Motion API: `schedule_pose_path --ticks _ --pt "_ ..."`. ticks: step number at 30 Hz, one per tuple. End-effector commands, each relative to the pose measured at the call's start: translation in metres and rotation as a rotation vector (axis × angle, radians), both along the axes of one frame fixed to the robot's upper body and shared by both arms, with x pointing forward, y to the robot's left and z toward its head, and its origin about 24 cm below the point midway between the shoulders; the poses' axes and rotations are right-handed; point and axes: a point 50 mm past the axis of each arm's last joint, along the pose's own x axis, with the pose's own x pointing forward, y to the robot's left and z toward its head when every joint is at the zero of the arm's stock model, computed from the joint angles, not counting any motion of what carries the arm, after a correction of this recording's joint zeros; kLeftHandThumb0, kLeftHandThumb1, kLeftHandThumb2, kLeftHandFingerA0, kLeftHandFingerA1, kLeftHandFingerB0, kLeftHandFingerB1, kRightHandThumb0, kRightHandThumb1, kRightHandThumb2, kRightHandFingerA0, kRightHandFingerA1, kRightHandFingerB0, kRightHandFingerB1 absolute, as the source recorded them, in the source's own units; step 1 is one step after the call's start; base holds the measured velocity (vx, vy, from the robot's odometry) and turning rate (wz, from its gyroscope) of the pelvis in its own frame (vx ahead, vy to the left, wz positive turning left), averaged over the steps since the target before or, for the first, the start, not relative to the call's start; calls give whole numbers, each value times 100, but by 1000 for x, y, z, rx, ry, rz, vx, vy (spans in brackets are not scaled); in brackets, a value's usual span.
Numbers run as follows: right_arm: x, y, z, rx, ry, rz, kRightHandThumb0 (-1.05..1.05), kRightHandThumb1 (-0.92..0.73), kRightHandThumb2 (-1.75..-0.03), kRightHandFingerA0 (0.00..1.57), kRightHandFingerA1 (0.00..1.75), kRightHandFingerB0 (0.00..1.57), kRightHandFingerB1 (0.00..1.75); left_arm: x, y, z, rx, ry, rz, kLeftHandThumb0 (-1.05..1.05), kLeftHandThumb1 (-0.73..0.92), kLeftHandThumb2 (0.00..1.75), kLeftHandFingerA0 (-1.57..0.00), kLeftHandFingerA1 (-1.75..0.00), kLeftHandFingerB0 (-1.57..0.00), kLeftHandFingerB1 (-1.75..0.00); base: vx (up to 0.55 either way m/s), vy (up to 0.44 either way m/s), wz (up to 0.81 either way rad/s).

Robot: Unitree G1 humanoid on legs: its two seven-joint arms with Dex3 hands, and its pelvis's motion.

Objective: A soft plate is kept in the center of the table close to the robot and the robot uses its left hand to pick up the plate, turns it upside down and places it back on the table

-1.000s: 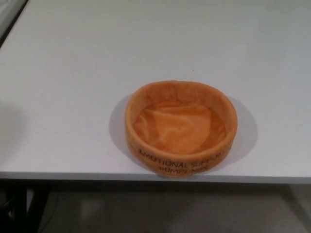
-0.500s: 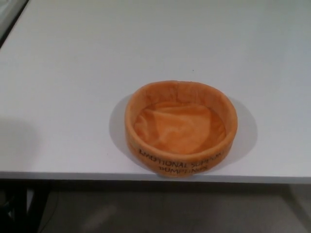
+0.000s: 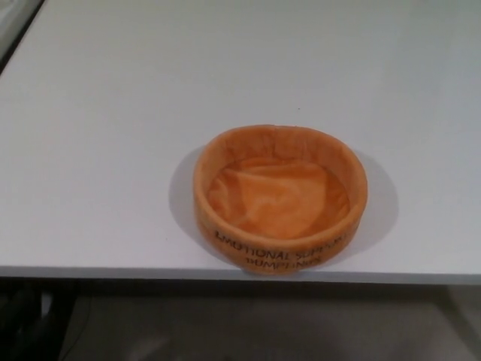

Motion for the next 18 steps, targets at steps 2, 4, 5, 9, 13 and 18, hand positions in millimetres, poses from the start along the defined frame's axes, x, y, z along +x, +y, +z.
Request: schedule_pose_path --ticks 2,4,5,9,13,18 --pt "2 -1 3 8 -33 -21 -82 -79 -108 8 42 8 34 8 7 23 23 -159 74 -95 74 117 -5 -44 0 -29 0 0 0" --pt "2 1 5 9 -37 -18 -81 -80 -114 14 47 0 28 16 9 32 40 -214 73 -90 72 115 -11 -48 0 -36 0 0 0" --pt "2 1 5 0 -32 -18 -81 -80 -114 14 47 0 28 22 10 40 55 -241 76 -90 72 115 -11 -48 0 -36 0 0 0" --pt "4 -2 3 0 -38 -31 -80 -78 -109 11 44 5 33 45 9 70 107 -343 54 -95 92 70 -16 -37 -13 -28 0 0 0" --pt "5 -4 0 -24 -49 -28 -82 -79 -108 8 41 8 30 75 10 107 222 -465 22 -39 37 105 -1 -51 0 -49 0 0 0" --pt "6 -7 -4 -26 -47 -36 -81 -77 -109 11 43 6 31 101 -3 136 260 -542 -11 -91 71 113 -13 -49 -9 -41 0 0 0"
